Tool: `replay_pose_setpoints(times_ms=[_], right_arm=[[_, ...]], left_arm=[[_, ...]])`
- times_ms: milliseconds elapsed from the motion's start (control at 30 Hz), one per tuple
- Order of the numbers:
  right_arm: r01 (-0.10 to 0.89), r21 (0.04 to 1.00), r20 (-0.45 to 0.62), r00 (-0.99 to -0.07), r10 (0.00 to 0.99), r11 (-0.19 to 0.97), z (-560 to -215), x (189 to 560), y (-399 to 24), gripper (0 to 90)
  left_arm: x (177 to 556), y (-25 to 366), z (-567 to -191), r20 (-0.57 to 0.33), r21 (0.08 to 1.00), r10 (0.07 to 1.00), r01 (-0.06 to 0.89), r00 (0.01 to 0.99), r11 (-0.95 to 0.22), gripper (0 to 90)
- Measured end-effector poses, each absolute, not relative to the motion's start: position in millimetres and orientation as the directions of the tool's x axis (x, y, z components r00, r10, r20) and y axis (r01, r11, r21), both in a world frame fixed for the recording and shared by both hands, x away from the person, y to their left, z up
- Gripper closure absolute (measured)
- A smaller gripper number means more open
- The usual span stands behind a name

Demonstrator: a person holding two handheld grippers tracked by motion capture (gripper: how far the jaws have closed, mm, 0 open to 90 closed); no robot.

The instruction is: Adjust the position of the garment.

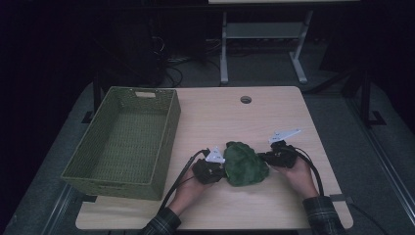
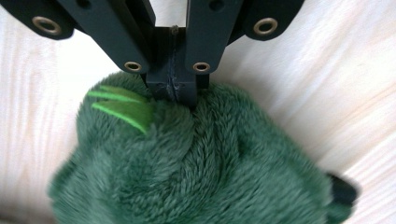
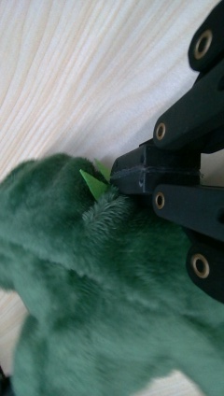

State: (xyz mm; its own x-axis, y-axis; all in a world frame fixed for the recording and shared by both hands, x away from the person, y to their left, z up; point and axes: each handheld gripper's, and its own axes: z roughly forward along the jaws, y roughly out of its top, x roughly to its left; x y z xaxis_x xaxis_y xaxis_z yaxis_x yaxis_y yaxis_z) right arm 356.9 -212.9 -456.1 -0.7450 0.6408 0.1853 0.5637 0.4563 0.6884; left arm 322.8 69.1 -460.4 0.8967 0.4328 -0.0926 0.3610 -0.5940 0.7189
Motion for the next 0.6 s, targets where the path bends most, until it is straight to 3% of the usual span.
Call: replay_pose_setpoints(times_ms=[600], right_arm=[[0.559,0.679,0.185,-0.758,0.625,0.477,-461.7,319.0,-216.7,87.9]], left_arm=[[340.2,88.4,-459.5,-0.071,0.715,0.483,0.383,0.872,-0.585,89.5]])
